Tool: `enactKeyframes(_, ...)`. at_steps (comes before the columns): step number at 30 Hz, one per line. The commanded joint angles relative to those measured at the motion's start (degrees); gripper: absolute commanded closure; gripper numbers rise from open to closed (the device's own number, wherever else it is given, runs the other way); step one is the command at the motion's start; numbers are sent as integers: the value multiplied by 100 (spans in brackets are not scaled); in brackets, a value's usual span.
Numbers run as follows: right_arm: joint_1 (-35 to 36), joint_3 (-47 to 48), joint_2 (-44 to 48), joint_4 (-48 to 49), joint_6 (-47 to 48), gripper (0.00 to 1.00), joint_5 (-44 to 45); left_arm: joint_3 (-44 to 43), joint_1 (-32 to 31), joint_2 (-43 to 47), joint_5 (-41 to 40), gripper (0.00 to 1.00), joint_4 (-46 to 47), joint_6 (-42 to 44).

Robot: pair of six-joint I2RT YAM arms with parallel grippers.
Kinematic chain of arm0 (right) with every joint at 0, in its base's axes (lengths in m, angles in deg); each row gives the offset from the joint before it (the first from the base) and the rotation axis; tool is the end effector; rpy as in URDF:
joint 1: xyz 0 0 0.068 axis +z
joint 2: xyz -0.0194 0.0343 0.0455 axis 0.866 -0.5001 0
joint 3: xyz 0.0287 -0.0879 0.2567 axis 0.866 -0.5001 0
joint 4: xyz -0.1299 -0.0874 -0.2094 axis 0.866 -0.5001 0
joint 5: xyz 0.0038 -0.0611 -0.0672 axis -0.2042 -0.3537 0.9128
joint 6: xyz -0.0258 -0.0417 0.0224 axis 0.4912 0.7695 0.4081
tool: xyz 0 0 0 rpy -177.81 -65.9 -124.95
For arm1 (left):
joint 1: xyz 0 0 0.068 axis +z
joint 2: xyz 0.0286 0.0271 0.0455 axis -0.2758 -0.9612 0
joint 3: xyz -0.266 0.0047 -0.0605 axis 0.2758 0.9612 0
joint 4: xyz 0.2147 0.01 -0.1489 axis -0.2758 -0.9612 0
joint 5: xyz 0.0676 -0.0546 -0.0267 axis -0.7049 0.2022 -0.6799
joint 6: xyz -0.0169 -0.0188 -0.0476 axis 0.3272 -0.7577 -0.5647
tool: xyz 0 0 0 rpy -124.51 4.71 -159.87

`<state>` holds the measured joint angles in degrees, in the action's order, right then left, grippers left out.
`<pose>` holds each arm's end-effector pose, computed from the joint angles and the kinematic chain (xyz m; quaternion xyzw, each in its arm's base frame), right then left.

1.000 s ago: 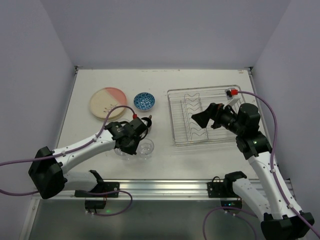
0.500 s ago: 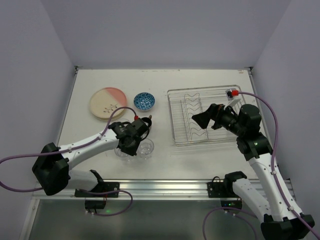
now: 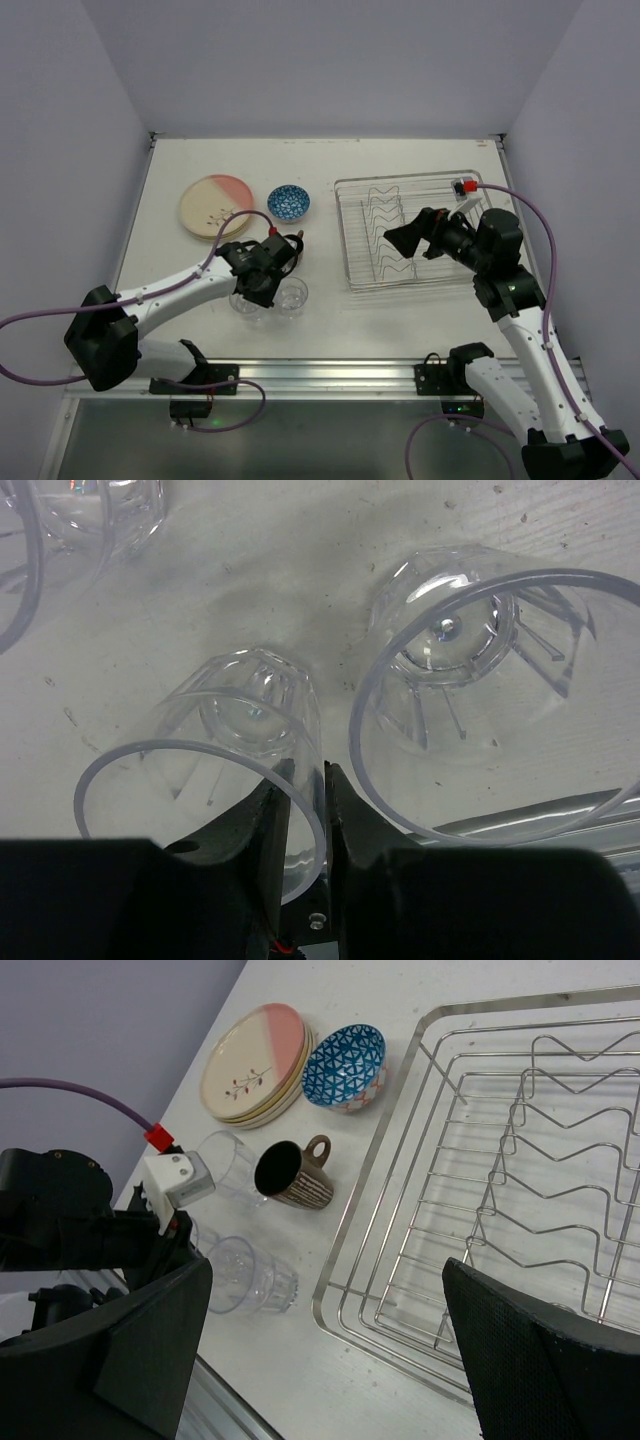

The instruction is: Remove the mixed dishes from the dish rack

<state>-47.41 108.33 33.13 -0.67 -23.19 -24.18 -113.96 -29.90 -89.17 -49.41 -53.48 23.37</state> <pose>0.1631 0.0528 0.3433 -0.0536 0.7834 0.3639 0.5010 0.1643 -0.1608 0.2140 0.1573 0.9763 -0.0042 0.1489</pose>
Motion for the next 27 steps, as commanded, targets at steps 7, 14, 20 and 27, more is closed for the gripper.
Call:
enactKeyframes(7, -19, 39, 55, 29, 113, 1, -4, -397, 161, -2, -246, 76, 176, 240)
enactKeyframes(14, -19, 74, 73, 11, 104, 1, -13, -450, 188, 25, -307, 74, 97, 222)
enactKeyframes(20, -19, 153, 55, -59, 131, 1, 75, -739, 188, 437, -386, 57, -131, 152)
enactKeyframes(27, -10, 443, -146, -612, -1, 1, 1172, -1047, 188, 1236, -386, 16, 61, 204)
